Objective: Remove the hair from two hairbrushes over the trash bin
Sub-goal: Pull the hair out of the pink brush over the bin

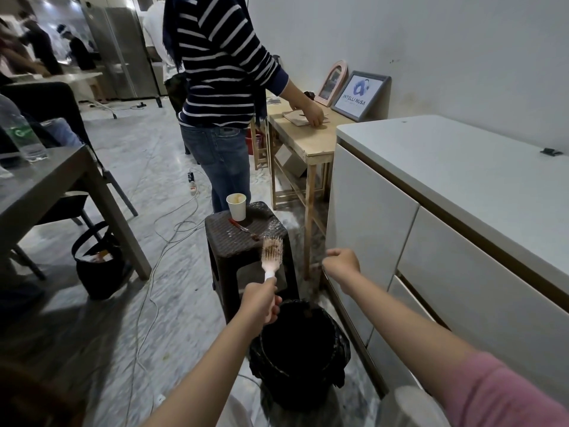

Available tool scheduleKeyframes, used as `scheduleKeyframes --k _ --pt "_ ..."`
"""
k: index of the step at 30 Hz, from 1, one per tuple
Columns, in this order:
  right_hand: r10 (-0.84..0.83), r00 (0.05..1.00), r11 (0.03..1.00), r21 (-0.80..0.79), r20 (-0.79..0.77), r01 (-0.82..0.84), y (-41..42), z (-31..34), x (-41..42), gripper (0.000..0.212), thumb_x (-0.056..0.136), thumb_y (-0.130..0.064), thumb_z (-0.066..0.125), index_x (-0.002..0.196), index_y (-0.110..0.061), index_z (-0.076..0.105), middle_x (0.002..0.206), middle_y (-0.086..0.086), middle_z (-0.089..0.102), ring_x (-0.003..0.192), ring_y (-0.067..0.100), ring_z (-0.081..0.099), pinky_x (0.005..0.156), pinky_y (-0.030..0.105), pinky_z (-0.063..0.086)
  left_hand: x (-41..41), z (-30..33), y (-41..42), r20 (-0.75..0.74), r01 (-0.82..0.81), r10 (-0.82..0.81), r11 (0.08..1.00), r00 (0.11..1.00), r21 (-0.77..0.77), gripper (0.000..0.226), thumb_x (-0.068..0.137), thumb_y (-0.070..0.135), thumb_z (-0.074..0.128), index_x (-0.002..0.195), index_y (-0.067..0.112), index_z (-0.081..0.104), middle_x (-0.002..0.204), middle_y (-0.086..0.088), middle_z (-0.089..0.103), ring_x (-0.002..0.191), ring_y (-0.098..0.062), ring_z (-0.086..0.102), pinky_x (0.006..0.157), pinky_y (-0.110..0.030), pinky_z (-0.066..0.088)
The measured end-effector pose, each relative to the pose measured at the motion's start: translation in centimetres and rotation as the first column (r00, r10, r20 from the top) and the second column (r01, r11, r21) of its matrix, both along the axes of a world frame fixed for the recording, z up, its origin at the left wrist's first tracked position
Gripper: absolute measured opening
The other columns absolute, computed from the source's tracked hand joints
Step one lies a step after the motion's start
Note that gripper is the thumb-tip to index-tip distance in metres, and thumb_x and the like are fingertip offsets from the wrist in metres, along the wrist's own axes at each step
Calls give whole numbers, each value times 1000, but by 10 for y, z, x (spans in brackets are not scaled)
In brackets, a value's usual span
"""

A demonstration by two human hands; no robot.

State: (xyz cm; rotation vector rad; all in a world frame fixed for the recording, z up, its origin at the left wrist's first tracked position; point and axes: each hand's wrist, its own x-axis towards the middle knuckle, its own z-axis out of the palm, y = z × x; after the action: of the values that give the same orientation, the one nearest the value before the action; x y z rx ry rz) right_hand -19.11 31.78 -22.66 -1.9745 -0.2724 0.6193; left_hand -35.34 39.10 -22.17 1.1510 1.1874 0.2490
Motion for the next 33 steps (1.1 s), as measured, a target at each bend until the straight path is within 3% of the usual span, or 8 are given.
scheduleKeyframes --k 3,6,8,13,15,20,26,33 --pt "127 985 989 94 -119 -116 9 6 -10 35 86 -10 57 121 -12 57 119 6 61 69 20 70 58 25 49 5 4 -4 6 26 -26 1000 1000 9 27 99 31 46 87 7 51 63 -5 46 44 -15 36 44 -17 27" --pt "295 934 951 154 -200 -267 15 11 -20 21 92 -24 60 108 -11 57 99 2 61 60 14 67 51 25 48 10 7 -8 16 38 -39 999 999 9 29 98 31 46 78 10 50 61 -5 46 41 -15 35 43 -15 25" --pt "359 911 926 199 -204 -321 17 12 -25 14 93 -20 60 88 -7 61 81 6 63 53 9 64 44 21 49 12 8 -10 27 40 -41 999 999 11 30 97 29 46 73 11 49 59 -4 45 39 -14 34 43 -13 24" --pt "287 956 948 162 -57 -274 21 6 -25 21 91 -10 61 71 -4 63 58 7 54 31 -1 49 38 14 42 10 8 -10 42 24 -24 1000 999 -5 32 97 32 47 73 12 49 59 -3 45 36 -12 35 41 -11 26" --pt "305 952 943 148 -16 -299 20 8 -26 25 93 -8 58 68 -6 61 56 6 50 30 -1 47 38 14 43 7 6 -8 36 15 -15 1000 999 -6 31 97 33 47 75 11 51 59 -3 46 33 -11 36 39 -11 26" --pt "362 930 918 197 -62 -344 18 14 -26 28 96 -9 52 69 -7 59 59 4 46 44 5 46 59 24 57 5 3 -6 36 -22 23 1000 999 -8 33 101 30 43 79 9 53 60 -3 46 41 -13 35 36 -12 26" --pt "373 910 868 414 -181 -273 5 25 -22 24 96 -6 50 74 -4 60 64 5 43 52 6 43 65 27 58 -6 1 4 88 -132 140 988 986 -84 28 101 29 42 82 9 48 61 -2 44 43 -10 34 34 -12 28" --pt "329 904 754 652 -272 -79 -15 39 -5 22 97 -4 46 78 -1 56 64 6 37 42 3 44 61 26 60 -20 1 21 88 -241 252 964 964 -115 24 100 17 38 79 8 45 63 -4 44 46 -13 34 34 -14 28"
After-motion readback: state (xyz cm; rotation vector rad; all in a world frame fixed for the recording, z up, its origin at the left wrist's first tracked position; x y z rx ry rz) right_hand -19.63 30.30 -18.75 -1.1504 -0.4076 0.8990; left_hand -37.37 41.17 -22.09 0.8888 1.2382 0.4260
